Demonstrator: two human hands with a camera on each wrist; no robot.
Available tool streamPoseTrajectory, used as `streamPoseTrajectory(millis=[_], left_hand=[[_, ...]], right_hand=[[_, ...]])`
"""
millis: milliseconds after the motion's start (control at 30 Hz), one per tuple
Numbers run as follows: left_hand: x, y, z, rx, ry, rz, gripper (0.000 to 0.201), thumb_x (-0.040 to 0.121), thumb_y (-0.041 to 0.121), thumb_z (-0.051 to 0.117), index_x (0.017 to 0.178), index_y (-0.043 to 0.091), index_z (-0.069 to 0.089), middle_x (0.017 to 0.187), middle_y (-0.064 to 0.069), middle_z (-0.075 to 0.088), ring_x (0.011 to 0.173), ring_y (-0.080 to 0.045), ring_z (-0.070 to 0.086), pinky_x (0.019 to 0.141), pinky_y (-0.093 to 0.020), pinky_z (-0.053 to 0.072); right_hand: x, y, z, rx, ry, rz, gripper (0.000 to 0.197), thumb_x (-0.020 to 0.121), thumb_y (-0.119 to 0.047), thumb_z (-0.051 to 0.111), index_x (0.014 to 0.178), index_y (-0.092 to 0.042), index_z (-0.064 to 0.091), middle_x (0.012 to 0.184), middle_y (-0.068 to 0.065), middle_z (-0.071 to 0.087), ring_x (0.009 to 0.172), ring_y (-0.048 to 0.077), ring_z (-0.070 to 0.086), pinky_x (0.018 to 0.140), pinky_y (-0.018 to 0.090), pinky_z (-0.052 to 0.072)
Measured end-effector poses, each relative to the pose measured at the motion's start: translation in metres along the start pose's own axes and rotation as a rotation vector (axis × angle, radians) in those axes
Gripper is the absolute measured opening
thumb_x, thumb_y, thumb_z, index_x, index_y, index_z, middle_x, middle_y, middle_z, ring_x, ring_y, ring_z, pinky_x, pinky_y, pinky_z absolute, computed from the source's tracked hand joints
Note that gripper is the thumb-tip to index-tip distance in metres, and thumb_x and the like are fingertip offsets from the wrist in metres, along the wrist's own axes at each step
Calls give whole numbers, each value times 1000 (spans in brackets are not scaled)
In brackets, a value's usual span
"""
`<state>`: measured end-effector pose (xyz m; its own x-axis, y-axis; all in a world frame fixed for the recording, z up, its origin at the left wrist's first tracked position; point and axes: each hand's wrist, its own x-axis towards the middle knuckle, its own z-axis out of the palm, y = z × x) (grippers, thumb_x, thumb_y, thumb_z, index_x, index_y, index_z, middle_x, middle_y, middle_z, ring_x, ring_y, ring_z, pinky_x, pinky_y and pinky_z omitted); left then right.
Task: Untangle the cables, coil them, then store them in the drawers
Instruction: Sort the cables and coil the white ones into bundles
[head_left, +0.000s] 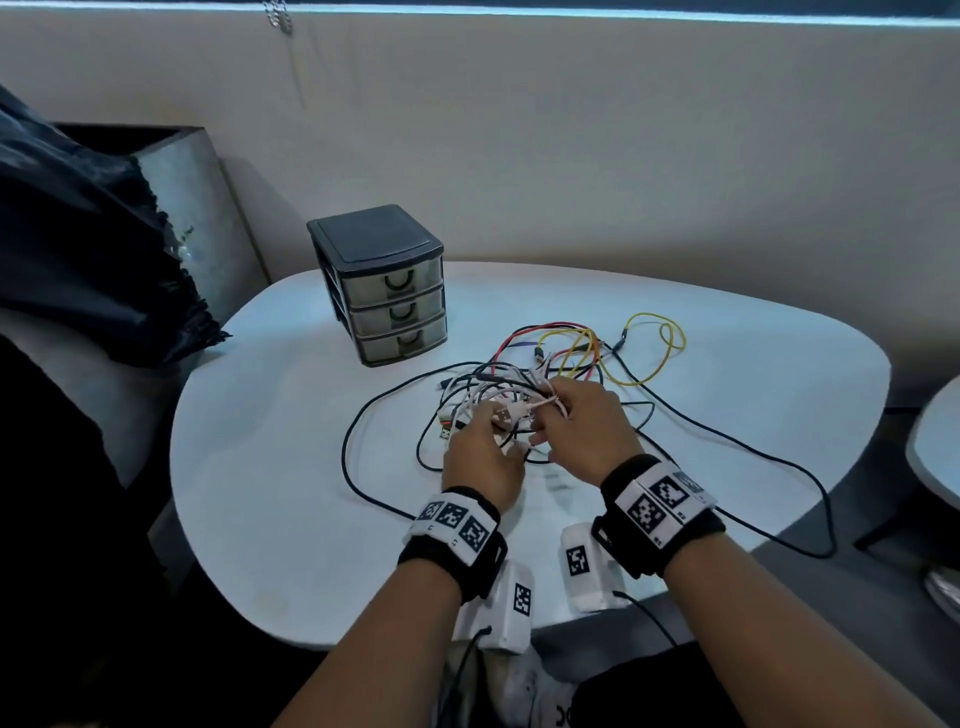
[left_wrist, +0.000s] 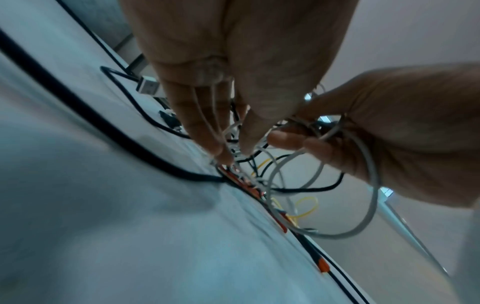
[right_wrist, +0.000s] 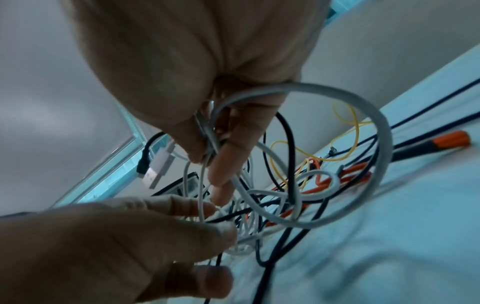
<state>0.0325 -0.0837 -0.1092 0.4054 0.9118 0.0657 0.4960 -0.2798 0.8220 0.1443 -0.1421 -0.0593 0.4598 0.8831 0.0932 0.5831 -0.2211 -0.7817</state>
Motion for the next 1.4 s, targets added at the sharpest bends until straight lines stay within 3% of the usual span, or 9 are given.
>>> streamPoseTrajectory(millis=[100, 200, 333, 500, 767, 967, 1267, 1333, 1400], left_hand=[[3, 3, -7, 70, 97, 8, 24, 84, 17, 69, 107, 23, 63, 101, 0, 73, 98, -27, 66, 81, -34, 52], [6, 8, -14, 217, 76, 32, 29, 84, 23, 66, 112, 26, 58, 103, 1, 71, 99, -30, 64, 80, -38, 52], [11, 8, -20, 275, 69, -4, 40, 84, 21, 64, 118, 19, 43, 100, -7, 68, 96, -35, 63, 79, -42, 51], [9, 11, -26, 323, 105, 50, 47, 84, 20, 62, 125, 15, 40, 94, -9, 69, 91, -35, 63, 73, -38, 47], [3, 14, -49, 321, 168, 119, 29, 85, 16, 58, 114, 20, 58, 95, -1, 69, 89, -30, 63, 76, -35, 48], [1, 10, -60, 502, 116, 117, 7, 84, 18, 55, 89, 23, 54, 93, 6, 57, 80, -19, 49, 66, -27, 30], [8, -7, -71, 426, 322, 247, 19, 83, 9, 63, 94, 16, 76, 96, -1, 68, 90, -27, 57, 70, -28, 37], [11, -11, -82, 314, 367, 145, 21, 85, 9, 59, 92, 16, 78, 96, 0, 71, 91, -26, 60, 75, -30, 43], [18, -23, -98, 56, 461, -92, 27, 84, 5, 55, 87, 18, 79, 93, 0, 74, 91, -23, 63, 84, -27, 49]], right_hand=[[0, -5, -3, 95, 6, 50, 17, 90, -21, 53, 80, -18, 66, 74, 2, 70, 70, 20, 73, 64, 53, 58], [1, -10, -5, 140, 13, 83, 17, 94, -13, 54, 86, -9, 68, 79, 7, 71, 64, 12, 73, 57, 54, 58], [4, -15, -7, 178, 16, 99, 17, 95, -12, 53, 90, -9, 69, 81, 10, 71, 65, 13, 73, 58, 52, 59], [4, -17, -5, 190, 68, 105, 17, 95, -10, 52, 88, -8, 67, 80, 12, 72, 61, 10, 72, 58, 51, 59], [14, -6, -10, 180, 221, 92, 19, 95, -12, 53, 85, -13, 69, 73, 8, 71, 62, 16, 72, 58, 46, 61], [18, -8, -6, 179, 267, 92, 19, 96, -15, 53, 84, -13, 68, 73, 8, 70, 60, 16, 72, 58, 45, 61], [24, -4, -9, 188, 301, 108, 20, 97, -21, 52, 84, -17, 66, 74, 5, 71, 61, 16, 73, 62, 48, 61], [25, -3, -11, 191, 316, 92, 20, 96, -22, 52, 83, -16, 65, 76, 6, 70, 62, 17, 73, 62, 49, 60], [27, 2, -16, 197, 340, 86, 18, 94, -21, 52, 80, -19, 63, 75, 4, 70, 64, 19, 73, 64, 50, 60]])
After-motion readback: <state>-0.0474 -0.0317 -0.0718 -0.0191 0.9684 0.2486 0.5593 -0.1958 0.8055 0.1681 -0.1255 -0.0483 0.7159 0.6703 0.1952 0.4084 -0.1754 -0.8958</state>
